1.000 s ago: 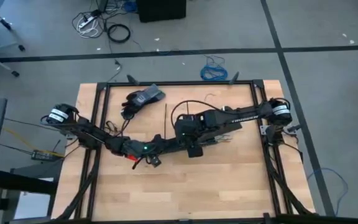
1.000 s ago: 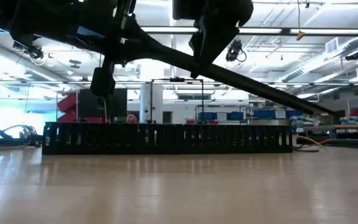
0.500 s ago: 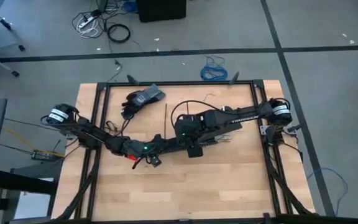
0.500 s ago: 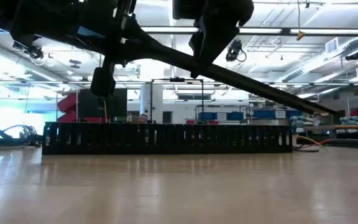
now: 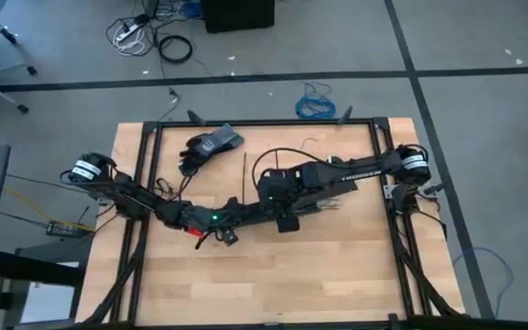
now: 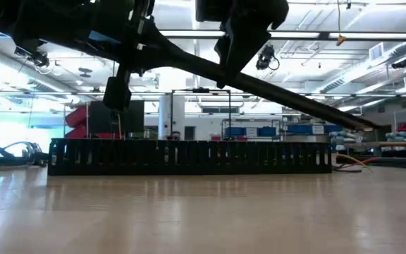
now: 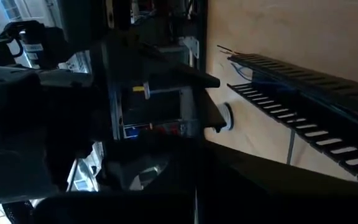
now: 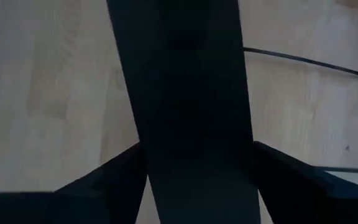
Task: Ziptie cables
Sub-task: Close the black cable duct
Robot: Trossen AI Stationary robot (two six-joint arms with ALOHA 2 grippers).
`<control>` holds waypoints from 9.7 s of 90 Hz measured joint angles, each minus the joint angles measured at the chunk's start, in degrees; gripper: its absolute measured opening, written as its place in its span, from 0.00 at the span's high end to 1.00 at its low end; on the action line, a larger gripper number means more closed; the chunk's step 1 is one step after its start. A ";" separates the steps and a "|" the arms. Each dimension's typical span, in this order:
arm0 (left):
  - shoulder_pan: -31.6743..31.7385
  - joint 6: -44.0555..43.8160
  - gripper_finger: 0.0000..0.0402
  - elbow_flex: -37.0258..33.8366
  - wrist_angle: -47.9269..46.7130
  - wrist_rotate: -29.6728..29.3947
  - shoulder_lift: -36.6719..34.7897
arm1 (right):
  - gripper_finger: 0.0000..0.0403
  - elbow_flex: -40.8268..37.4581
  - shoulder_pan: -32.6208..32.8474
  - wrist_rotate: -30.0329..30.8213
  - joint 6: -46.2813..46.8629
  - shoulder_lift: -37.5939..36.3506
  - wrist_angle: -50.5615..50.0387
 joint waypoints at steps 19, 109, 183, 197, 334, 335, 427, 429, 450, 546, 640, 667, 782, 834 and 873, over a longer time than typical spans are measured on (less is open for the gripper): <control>0.04 0.00 0.97 0.00 0.22 -0.24 0.00 | 0.40 0.00 0.02 -0.12 -0.22 0.00 0.00; -5.68 -9.12 0.53 -0.76 -0.28 -27.55 -1.10 | 0.41 -3.02 -0.90 0.09 0.18 -0.11 -4.64; 12.28 -67.08 0.54 -11.24 -5.30 34.04 -19.76 | 0.40 -13.17 -4.11 -5.14 0.25 -0.11 -3.95; 12.50 -65.96 0.54 -7.11 -4.35 36.94 -12.70 | 0.40 -14.21 -4.44 -5.48 0.31 -0.08 -3.85; 19.52 -65.55 0.90 8.41 -6.95 42.18 12.28 | 0.40 -17.68 -3.96 -1.26 -1.27 -0.02 1.11; 19.52 -65.55 0.90 8.41 -6.97 42.18 12.28 | 0.40 -17.68 -3.91 -1.08 -1.29 -0.02 1.09; 19.66 -63.95 0.90 8.41 -6.31 39.49 12.17 | 0.41 -12.61 -6.68 -5.75 -9.29 -0.02 -1.78; 19.72 -63.97 0.90 8.41 -6.45 39.47 12.17 | 0.41 -12.61 -6.71 -5.76 -9.27 -0.02 -1.78; 20.52 -64.15 0.90 8.41 -7.74 39.32 12.17 | 0.41 -12.61 -7.26 -5.72 -9.46 -0.02 -1.60; 20.68 -65.48 0.94 8.52 -8.51 39.45 15.17 | 0.40 -12.63 -7.50 -7.23 -9.60 2.89 -0.25; 20.74 -65.35 0.94 8.50 -7.56 38.82 15.17 | 0.40 -12.63 -7.39 -6.39 -2.50 2.84 -0.22; 20.74 -65.31 0.94 8.50 -7.58 38.88 15.17 | 0.40 -12.63 -7.39 -6.70 -1.88 2.82 -1.58; 20.72 -65.29 0.94 8.48 -7.58 39.06 15.15 | 0.40 -12.63 -7.32 -8.42 -1.02 2.80 -0.01; 20.72 -65.65 0.94 8.48 -8.76 39.29 15.15 | 0.40 -12.46 -7.32 -8.88 -1.07 4.35 -0.04; 20.72 -65.57 0.94 8.48 -8.60 39.26 15.15 | 0.40 -12.50 -7.34 -8.88 -1.12 4.37 -0.03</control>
